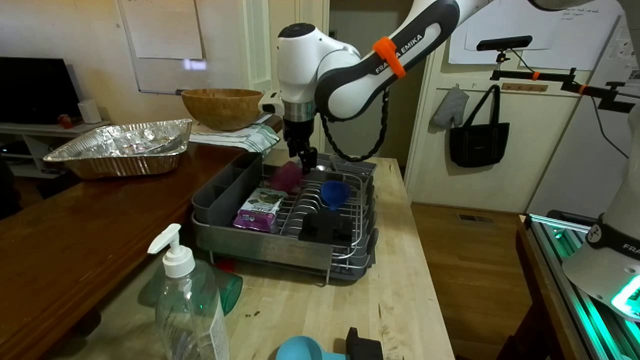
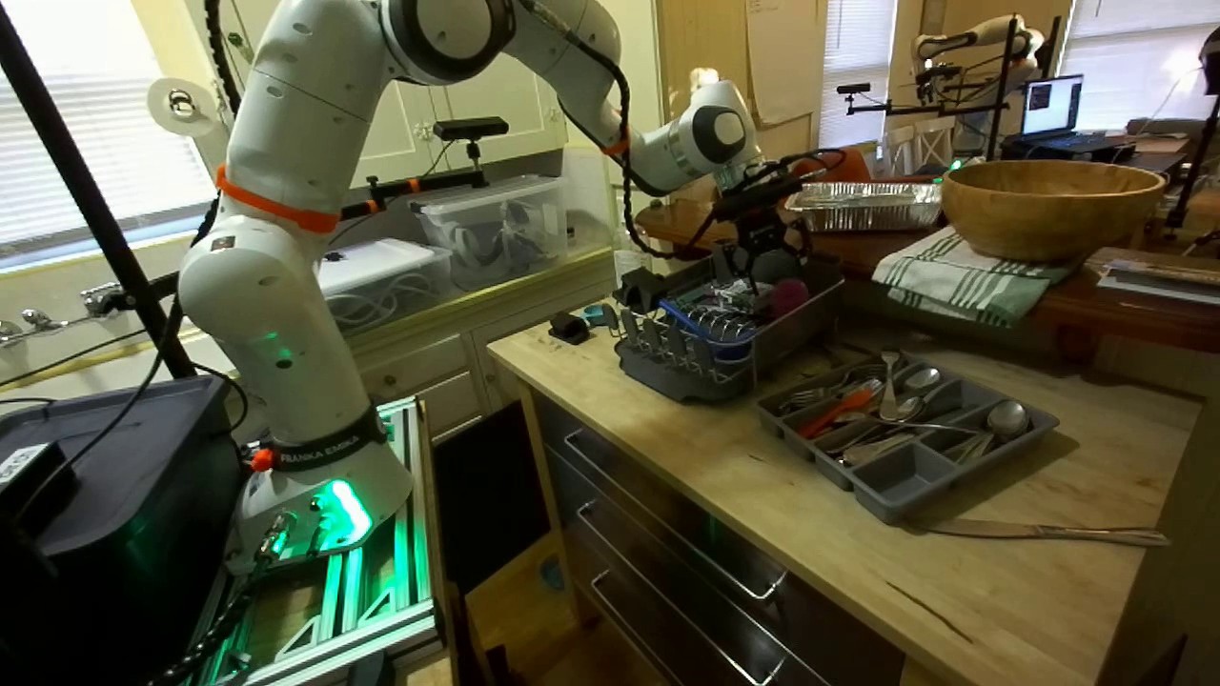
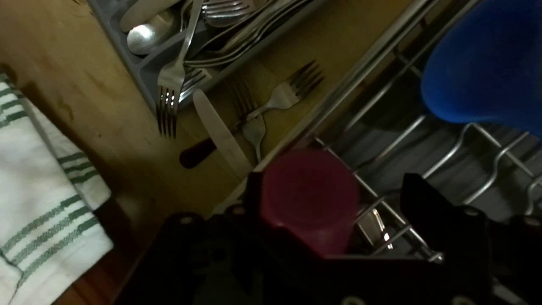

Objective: Place the cup upside down on the dishrack.

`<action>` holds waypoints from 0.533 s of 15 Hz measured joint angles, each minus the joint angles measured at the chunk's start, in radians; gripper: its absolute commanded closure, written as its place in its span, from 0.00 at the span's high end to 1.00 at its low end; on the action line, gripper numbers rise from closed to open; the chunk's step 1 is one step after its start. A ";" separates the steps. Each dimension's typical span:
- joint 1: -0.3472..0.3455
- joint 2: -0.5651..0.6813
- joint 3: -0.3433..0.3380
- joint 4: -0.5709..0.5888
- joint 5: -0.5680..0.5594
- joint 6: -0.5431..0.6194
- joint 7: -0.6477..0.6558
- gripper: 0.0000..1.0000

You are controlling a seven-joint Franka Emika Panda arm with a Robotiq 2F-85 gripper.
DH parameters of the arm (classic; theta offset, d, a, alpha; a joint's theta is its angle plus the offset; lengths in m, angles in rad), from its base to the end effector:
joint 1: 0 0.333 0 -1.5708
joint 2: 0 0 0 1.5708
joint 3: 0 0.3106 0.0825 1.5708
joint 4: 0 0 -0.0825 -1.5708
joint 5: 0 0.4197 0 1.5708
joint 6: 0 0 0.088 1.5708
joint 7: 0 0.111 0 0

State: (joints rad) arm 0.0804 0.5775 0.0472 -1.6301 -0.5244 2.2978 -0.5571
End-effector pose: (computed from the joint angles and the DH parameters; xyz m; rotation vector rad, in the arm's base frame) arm 0.7209 0.0763 0.2651 2.4069 1.3312 0.0108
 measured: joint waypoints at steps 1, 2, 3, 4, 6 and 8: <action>0.004 0.004 -0.001 0.001 -0.002 0.019 0.005 1.00; 0.005 0.005 -0.001 0.002 -0.002 0.040 0.012 1.00; 0.006 0.006 -0.001 0.003 -0.001 0.063 0.023 1.00; 0.005 0.006 -0.001 0.005 0.003 0.086 0.034 1.00; 0.002 0.001 -0.001 0.008 0.019 0.131 0.058 1.00; -0.002 -0.011 0.000 0.008 0.050 0.169 0.082 1.00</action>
State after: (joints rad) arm 0.0787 0.5670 0.0474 -1.6224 -0.4743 2.4667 -0.4751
